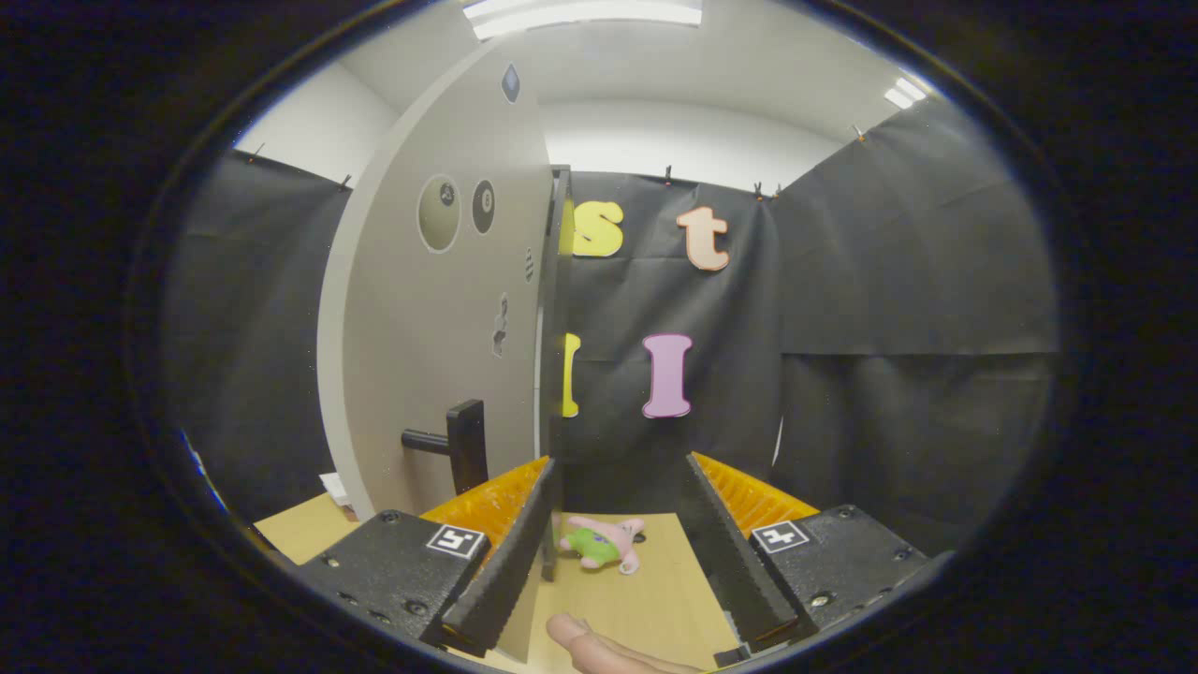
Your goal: Open the shoe cabinet door, grab the shoes and put them into the shoe cabinet, then close the shoe cabinet door.
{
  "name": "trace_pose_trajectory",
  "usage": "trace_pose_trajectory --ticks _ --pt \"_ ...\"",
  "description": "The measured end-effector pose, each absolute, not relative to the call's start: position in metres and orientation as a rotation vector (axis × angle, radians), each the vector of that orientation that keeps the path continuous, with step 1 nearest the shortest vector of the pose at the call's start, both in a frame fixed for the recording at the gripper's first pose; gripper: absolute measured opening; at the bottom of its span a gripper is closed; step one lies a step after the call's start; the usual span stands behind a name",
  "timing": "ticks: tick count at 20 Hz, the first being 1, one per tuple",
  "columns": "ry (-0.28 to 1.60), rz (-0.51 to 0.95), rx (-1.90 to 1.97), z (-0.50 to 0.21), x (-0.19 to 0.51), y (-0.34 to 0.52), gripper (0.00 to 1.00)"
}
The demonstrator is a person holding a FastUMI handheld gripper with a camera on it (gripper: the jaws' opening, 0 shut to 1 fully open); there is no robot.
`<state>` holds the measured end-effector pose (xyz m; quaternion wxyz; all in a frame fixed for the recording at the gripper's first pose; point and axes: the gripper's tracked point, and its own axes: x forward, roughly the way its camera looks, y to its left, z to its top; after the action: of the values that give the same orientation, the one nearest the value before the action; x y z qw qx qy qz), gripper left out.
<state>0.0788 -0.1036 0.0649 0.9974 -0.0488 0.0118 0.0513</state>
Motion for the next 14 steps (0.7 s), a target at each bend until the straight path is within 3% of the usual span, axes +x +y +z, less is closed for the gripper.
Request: trace_pose_trajectory --ticks 14 --pt "0.024 0.110 -0.098 0.054 0.076 -0.009 0.89"
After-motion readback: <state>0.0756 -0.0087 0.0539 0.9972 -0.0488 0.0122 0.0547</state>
